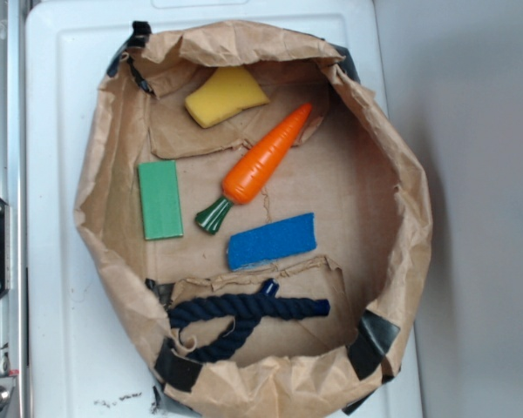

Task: Grab the blue sponge.

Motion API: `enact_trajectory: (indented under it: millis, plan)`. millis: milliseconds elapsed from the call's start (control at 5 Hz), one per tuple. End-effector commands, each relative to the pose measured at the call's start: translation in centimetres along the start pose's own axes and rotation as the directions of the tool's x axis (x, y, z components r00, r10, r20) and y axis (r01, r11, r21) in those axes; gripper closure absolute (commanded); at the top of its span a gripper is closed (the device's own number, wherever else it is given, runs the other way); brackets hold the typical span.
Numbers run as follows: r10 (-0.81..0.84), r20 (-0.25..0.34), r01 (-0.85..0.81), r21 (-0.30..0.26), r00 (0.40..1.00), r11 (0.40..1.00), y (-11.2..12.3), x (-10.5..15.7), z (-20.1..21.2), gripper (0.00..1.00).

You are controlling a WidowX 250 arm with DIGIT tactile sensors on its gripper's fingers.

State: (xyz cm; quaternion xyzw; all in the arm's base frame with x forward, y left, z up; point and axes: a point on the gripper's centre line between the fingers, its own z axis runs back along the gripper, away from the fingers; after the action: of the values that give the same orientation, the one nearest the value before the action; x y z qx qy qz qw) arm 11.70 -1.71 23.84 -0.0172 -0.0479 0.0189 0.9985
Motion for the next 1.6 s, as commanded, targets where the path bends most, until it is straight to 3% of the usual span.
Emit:
enact_trajectory:
  millis: [0, 200, 600, 1400]
  plan:
    - [0.000, 0.000, 0.000, 0.000, 1.000, 1.000, 0.0, 0.0, 0.0, 0.00]
    - [-0.008, 0.001, 0.008, 0.015, 1.000, 1.000, -1.5, 2.7, -1.5, 0.00]
    - [-0.056, 0.068, 0.056, -0.003, 0.996, 0.998, -0.7, 8.6, -2.8, 0.00]
    - [-0.056, 0.068, 0.056, -0.003, 0.996, 0.998, -0.7, 8.6, -2.8, 0.00]
